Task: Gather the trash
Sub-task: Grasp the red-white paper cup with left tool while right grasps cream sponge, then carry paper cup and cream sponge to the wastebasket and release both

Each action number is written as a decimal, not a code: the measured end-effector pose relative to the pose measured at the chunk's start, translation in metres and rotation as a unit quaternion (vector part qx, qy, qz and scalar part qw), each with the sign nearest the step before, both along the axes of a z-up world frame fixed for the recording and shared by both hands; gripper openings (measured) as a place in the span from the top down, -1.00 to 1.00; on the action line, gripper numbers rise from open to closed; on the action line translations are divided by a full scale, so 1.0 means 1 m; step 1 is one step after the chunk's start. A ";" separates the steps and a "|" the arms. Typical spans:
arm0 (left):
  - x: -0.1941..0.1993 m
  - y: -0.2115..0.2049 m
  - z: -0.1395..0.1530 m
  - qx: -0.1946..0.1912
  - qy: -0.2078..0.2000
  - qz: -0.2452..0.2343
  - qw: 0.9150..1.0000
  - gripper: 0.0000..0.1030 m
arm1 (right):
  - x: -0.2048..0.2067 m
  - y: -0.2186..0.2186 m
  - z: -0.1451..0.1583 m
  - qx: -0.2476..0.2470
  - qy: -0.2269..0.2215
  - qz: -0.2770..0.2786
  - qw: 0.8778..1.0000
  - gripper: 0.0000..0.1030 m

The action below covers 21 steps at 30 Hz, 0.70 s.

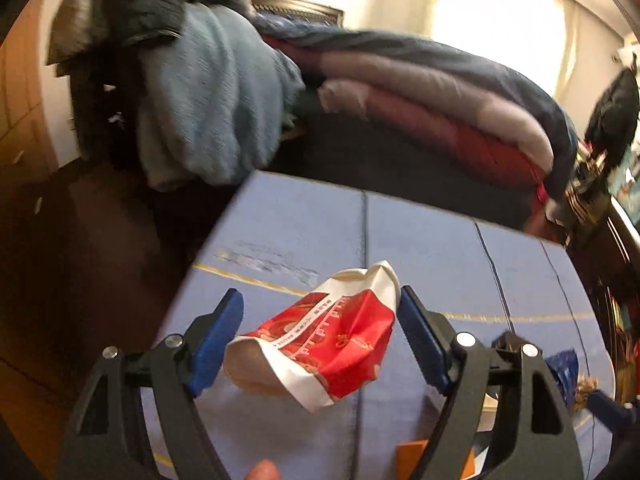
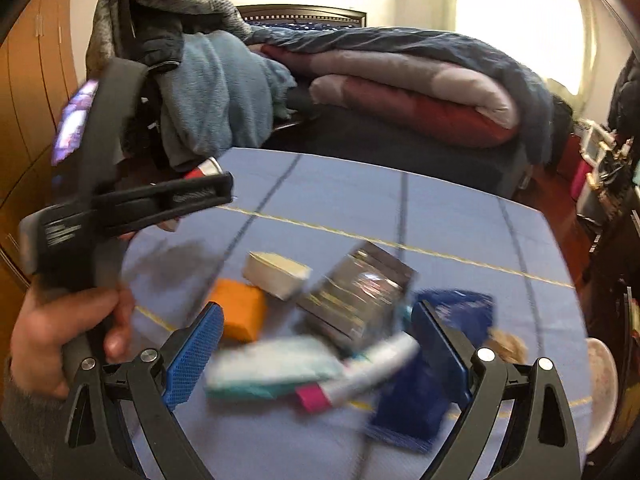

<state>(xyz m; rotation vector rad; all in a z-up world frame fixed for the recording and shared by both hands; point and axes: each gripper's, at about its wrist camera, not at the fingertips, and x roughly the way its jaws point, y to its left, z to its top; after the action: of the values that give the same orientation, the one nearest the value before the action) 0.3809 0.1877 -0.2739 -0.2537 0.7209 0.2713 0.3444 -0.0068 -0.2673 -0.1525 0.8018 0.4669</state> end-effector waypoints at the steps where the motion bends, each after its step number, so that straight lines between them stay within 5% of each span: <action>1: -0.003 0.004 0.003 0.001 -0.004 0.005 1.000 -0.53 | 0.005 0.007 -0.002 0.003 0.006 0.001 1.000 -0.83; 4: -0.008 0.010 0.008 0.007 -0.009 0.011 1.000 -0.54 | 0.022 0.024 -0.012 0.012 0.027 -0.003 1.000 -0.74; 10: -0.013 0.013 0.010 0.015 -0.013 0.009 1.000 -0.55 | 0.046 0.039 -0.031 0.022 0.071 -0.028 0.997 -0.21; 12: -0.014 0.015 0.010 0.013 -0.015 0.008 1.000 -0.55 | 0.043 0.038 -0.031 0.018 0.065 -0.031 0.997 0.16; 21: -0.024 0.005 0.017 0.019 -0.022 0.004 1.000 -0.55 | 0.032 0.021 -0.015 0.033 0.044 -0.034 0.998 0.17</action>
<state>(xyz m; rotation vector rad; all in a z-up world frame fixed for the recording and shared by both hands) 0.3573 0.1924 -0.2568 -0.2266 0.6705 0.2853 0.3765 0.0143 -0.2821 -0.0439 0.8737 0.4373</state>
